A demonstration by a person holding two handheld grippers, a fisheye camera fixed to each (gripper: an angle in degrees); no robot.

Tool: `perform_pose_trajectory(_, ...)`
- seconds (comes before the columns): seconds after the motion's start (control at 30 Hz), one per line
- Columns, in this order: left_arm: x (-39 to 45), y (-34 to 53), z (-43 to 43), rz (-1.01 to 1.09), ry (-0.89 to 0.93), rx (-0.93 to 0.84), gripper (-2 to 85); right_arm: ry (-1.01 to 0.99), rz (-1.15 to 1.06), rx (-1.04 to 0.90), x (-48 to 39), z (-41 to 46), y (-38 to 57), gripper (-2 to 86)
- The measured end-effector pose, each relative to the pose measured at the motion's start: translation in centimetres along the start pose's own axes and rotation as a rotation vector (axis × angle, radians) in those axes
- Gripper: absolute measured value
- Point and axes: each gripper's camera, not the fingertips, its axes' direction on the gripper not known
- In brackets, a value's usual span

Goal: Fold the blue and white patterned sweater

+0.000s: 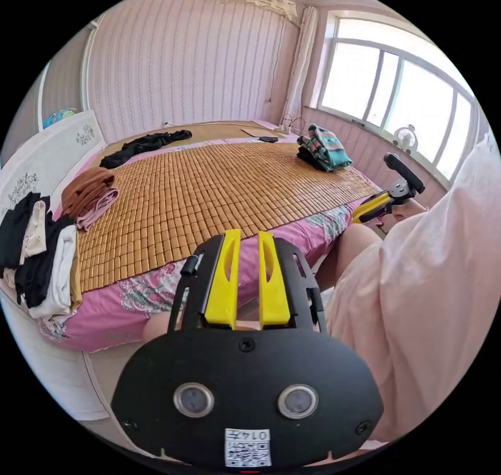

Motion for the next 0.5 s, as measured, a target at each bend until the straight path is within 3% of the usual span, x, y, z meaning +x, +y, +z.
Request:
perform_pose_trajectory(0.23,4.0,-6.3,-1.0,0.197,-0.014,0.143,7.6,-0.078,0.096,0.238,1.5,0.4,4.5,11.8)
perform_pose_trajectory(0.5,7.2,-15.1,5.5,0.318,0.137,0.098,8.8,0.115,0.152,0.402,8.0,1.2,8.3,13.9)
